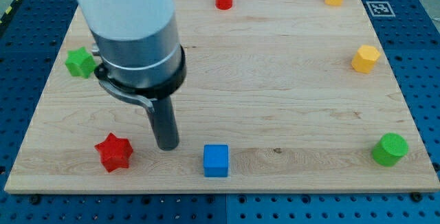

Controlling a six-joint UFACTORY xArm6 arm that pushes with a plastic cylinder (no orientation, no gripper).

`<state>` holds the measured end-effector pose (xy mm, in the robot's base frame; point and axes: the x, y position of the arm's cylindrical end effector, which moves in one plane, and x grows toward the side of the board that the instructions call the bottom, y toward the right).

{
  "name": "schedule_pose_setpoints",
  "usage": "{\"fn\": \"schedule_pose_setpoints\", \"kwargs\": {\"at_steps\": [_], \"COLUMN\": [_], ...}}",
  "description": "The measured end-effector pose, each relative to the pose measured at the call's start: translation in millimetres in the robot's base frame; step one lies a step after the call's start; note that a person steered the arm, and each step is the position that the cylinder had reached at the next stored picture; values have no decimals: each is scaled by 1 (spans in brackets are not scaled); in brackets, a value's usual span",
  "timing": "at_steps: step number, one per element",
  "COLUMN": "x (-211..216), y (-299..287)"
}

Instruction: Move the red star to the bottom left corner

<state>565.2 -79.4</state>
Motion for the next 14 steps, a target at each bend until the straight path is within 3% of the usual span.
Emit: {"fn": "schedule_pose_setpoints", "kwargs": {"at_steps": [4, 10, 14], "x": [7, 28, 28], "y": [-64, -75, -125]}}
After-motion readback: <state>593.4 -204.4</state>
